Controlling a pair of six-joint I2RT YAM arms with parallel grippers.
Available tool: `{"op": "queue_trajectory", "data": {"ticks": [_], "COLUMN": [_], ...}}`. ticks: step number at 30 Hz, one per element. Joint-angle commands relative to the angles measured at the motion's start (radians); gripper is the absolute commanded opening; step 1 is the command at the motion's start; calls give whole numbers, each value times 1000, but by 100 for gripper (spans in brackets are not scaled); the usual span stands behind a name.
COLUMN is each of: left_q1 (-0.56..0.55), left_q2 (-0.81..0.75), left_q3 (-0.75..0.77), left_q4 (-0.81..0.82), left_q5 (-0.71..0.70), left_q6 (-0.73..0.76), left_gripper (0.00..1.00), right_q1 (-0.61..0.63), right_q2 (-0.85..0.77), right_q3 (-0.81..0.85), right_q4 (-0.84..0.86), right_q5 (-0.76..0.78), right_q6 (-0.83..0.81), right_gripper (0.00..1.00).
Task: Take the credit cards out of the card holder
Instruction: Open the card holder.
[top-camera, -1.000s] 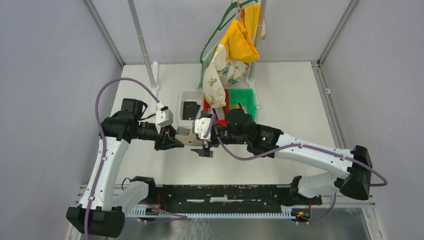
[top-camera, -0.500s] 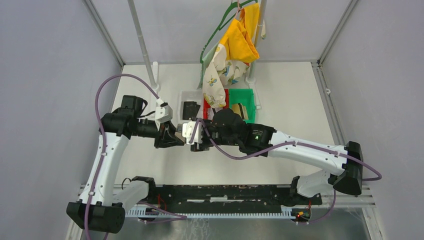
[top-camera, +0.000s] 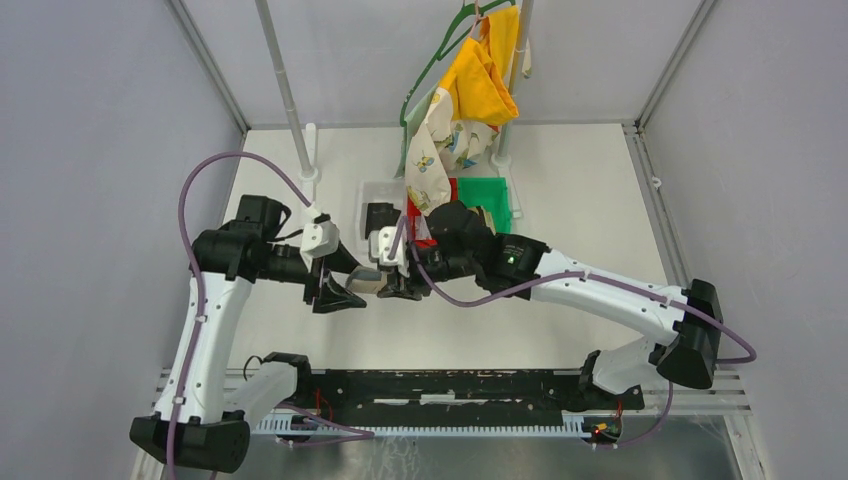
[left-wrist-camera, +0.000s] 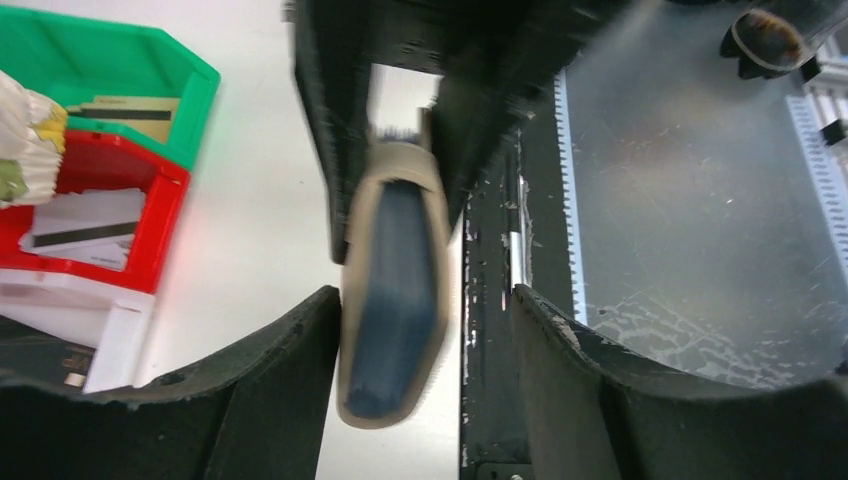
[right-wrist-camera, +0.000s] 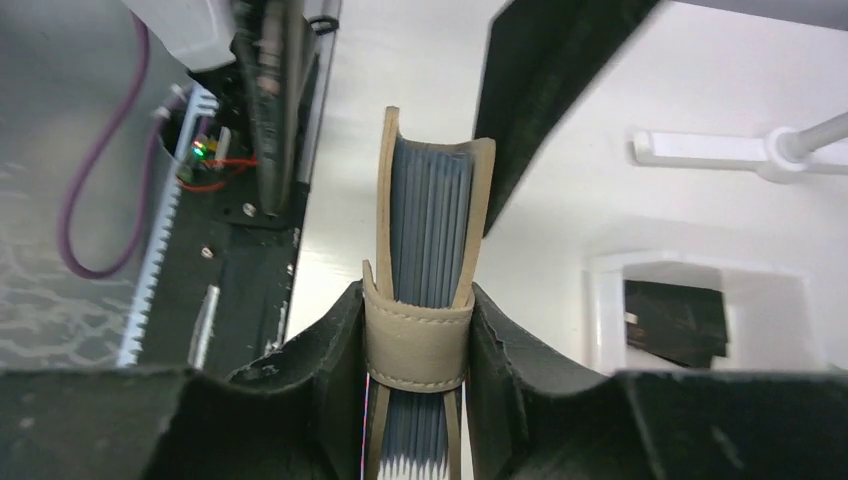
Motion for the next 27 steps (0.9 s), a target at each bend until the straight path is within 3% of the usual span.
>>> {"op": "queue_trajectory", "data": {"ticks": [1, 8, 14, 17, 21, 25, 27], "left_q1": [-3, -3, -3, -3, -3, -3, -3], "left_q2": [-77, -107, -109, -112, -91, -63, -52], "left_q3": [19, -5, -13, -27, -21, 7, 21], "left_q4": [-35, -34, -33, -33, -17, -31, -33], "left_q5": [50, 26, 9, 15, 19, 40, 45], "left_q6": [121, 160, 161, 158, 94, 55, 51], "left_gripper": [68, 63, 40, 24, 3, 2, 2], "right_q1": [-103, -127, -130, -130, -129, -132, -139], "right_q2": [-40, -43, -53, -55, -77, -111, -109], "right_q3": [-35, -54, -81, -89, -128, -154, -133], "right_q4": [218, 292, 358, 393, 436, 376, 308], "right_q5": [-278, -352, -352, -341, -295, -273, -256], "right_q6": [205, 283, 325, 370, 397, 304, 249], "right_gripper": [25, 27, 30, 34, 66, 83, 85]}}
